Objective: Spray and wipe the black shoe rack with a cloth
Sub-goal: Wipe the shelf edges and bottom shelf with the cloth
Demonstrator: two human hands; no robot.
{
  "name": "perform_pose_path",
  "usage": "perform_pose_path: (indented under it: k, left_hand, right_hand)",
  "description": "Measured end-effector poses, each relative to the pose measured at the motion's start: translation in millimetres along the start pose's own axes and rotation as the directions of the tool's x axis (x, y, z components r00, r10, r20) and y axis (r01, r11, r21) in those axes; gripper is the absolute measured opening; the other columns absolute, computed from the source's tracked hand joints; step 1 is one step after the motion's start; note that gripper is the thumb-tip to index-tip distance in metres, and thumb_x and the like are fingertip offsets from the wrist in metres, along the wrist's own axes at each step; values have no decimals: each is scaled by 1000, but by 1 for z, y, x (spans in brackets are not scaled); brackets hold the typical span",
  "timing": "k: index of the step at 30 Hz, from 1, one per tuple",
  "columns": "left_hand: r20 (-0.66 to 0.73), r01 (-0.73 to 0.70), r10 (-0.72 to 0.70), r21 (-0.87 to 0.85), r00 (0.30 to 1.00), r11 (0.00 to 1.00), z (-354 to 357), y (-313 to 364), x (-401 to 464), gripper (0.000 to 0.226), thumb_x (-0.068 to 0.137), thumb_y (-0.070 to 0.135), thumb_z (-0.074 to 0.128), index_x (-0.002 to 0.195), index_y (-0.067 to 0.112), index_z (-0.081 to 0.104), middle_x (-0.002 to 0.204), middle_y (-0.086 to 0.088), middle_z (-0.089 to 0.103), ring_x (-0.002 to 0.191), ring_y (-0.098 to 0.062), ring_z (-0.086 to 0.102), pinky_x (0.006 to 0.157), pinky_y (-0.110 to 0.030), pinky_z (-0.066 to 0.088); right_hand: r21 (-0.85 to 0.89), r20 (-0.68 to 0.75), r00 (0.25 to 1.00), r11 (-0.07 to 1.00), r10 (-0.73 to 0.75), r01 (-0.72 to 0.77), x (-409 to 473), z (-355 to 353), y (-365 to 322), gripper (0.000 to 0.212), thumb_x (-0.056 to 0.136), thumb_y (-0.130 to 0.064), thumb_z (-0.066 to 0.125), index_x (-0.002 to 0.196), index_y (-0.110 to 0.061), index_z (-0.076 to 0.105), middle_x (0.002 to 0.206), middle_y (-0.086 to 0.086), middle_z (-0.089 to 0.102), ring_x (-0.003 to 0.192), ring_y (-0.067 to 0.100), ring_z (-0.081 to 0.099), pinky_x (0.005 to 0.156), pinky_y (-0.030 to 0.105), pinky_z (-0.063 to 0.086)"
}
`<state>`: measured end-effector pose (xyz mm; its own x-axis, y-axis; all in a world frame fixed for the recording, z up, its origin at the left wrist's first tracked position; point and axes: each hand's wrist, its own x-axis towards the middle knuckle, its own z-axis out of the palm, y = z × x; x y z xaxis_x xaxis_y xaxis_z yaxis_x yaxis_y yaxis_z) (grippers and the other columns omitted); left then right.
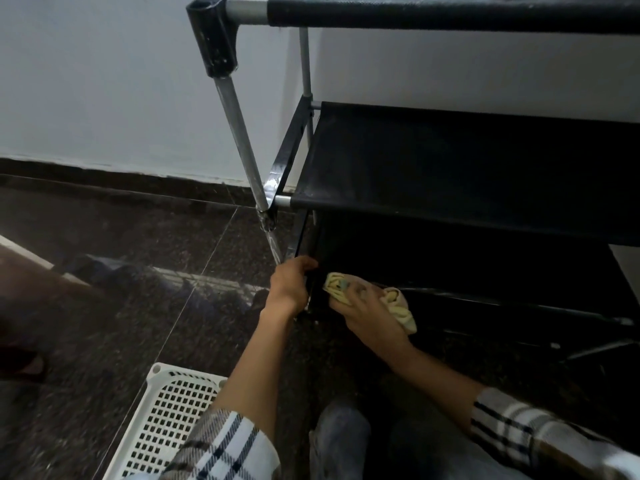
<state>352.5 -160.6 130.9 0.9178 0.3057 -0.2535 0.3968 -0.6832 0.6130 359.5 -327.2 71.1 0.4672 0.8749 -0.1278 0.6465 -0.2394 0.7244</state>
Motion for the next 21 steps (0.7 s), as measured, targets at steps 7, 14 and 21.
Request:
perform_pose_path:
  k: [7, 14, 21]
  left_hand:
    - [-21, -26, 32, 249, 999, 968, 2, 9, 10, 32, 88, 4, 50, 110, 20, 68, 112, -10, 66, 107, -31, 60, 85, -34, 46]
    - [8, -26, 24, 254, 1000, 967, 2, 3, 13, 41, 89, 4, 48, 121, 25, 63, 128, -8, 59, 119, -30, 53, 99, -37, 42]
    - [-76, -57, 79, 262, 994, 963, 10, 4, 11, 32, 86, 14, 63, 117, 19, 63, 121, -9, 61, 111, -30, 57, 92, -37, 44]
  right_hand:
    - [510, -250, 860, 816, 445, -274, 12, -8, 0, 45, 82, -32, 53, 126, -27, 53, 134, -3, 49, 89, 30, 49, 63, 36, 44]
    - [414, -104, 873, 819, 477, -398, -14, 12, 1, 53, 77, -34, 63, 129, -30, 57, 112, 5, 64, 78, 25, 58, 57, 32, 44]
    - [697, 103, 747, 488, 656, -525, -48, 26, 9, 42, 72, -31, 61, 112, -26, 68, 124, 0, 61, 81, 31, 56, 54, 31, 50]
